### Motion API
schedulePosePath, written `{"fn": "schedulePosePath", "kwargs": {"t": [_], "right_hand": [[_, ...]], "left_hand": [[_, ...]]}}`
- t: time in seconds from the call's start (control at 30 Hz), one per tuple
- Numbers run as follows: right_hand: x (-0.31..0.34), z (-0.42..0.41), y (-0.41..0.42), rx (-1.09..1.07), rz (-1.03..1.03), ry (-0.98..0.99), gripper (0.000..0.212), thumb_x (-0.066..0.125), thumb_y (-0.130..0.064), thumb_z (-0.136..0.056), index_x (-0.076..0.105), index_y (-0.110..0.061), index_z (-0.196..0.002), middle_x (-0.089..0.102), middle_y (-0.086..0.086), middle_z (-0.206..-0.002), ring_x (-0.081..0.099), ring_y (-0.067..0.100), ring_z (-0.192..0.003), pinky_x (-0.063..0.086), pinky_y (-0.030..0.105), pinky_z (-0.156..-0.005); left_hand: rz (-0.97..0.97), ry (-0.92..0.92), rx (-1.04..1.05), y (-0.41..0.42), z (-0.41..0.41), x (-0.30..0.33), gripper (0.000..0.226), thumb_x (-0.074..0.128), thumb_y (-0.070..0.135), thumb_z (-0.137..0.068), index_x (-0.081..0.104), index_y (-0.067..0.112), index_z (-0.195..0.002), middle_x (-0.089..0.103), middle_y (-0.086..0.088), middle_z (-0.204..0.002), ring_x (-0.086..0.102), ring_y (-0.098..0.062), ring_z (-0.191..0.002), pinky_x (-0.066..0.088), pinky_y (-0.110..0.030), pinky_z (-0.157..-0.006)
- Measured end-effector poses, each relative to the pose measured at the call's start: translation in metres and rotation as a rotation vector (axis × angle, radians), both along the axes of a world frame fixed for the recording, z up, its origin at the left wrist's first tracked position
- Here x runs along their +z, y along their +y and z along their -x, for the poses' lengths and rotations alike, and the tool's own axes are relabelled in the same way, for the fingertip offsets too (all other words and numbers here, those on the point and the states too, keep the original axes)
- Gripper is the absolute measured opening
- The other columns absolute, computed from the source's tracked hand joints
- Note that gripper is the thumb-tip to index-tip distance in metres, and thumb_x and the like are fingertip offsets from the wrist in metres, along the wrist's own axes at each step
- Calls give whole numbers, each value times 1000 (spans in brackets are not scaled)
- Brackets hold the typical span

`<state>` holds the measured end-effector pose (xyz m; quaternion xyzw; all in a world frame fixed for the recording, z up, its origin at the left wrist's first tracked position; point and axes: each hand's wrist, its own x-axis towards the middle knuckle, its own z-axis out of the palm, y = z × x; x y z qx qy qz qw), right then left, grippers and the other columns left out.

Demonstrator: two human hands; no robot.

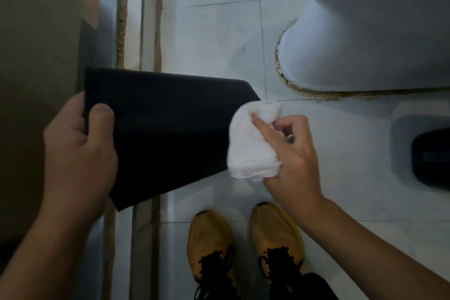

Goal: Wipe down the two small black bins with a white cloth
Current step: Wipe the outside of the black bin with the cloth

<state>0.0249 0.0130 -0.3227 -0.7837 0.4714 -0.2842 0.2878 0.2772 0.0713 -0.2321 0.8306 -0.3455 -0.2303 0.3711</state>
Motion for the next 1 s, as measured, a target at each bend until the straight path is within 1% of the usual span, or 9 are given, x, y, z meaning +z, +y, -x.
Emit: {"fn": "schedulePosePath", "kwargs": {"t": [0.13,0.27,0.4,0.53,0.63,0.73,0.8,0.9,1.0], "right_hand": [[0,34,13,-47,-99,62,66,71,-19,-76,54,-34,-138,44,3,-112,54,26,-92,47,30,-72],[28,27,21,-53,-121,-60,45,60,-58,-88,63,-31,-125,45,-6,-114,53,18,-97,41,12,-84],[41,-14,22,34,-22,-73,50,60,-35,-83,61,-22,-132,47,8,-112,53,24,-97,43,22,-82],[40,-32,18,119,-21,-32,57,56,-48,-81,65,-22,-130,49,6,-117,43,17,-108,47,41,-84],[42,-29,23,186,-84,-49,51,58,-63,-82,57,-48,-131,53,-8,-121,52,18,-112,51,46,-89],[52,-43,40,231,-217,-129,34,51,-86,-71,57,-67,-99,60,-36,-108,58,-7,-103,52,23,-87],[59,-54,53,359,-265,-167,37,58,-78,-79,66,-47,-98,68,-21,-97,62,1,-93,53,24,-83],[47,-57,71,478,72,-8,24,60,-33,-100,70,-26,-120,65,1,-102,60,17,-88,54,34,-79],[23,-38,83,512,80,44,25,68,-26,-94,71,-25,-119,67,3,-96,61,19,-81,54,36,-69]], "left_hand": [[9,116,-13,10,20,17,24,37,25,-102,58,37,-104,63,8,-101,64,-12,-86,55,-38,-67],[42,98,-13,19,27,16,26,33,23,-105,57,30,-111,61,11,-97,60,-8,-83,50,-21,-62],[70,109,-23,28,32,15,30,28,34,-104,57,28,-110,61,9,-95,60,-12,-81,52,-23,-59],[76,112,12,40,39,13,33,31,33,-100,56,23,-118,63,13,-98,62,-6,-83,50,-13,-60],[60,142,21,47,41,10,35,30,34,-97,55,23,-120,63,11,-101,62,-10,-83,54,-20,-61],[54,164,32,47,42,12,35,31,35,-97,56,20,-114,64,8,-96,62,-11,-75,52,-19,-55],[50,168,39,43,40,16,30,32,32,-102,58,18,-106,65,8,-88,61,-8,-67,48,-15,-50],[34,159,-1,31,34,24,25,34,22,-103,58,21,-95,64,5,-82,59,-9,-65,49,-20,-51],[0,206,-24,15,24,28,26,34,29,-104,57,19,-103,63,0,-94,64,-17,-79,56,-31,-63]]}}
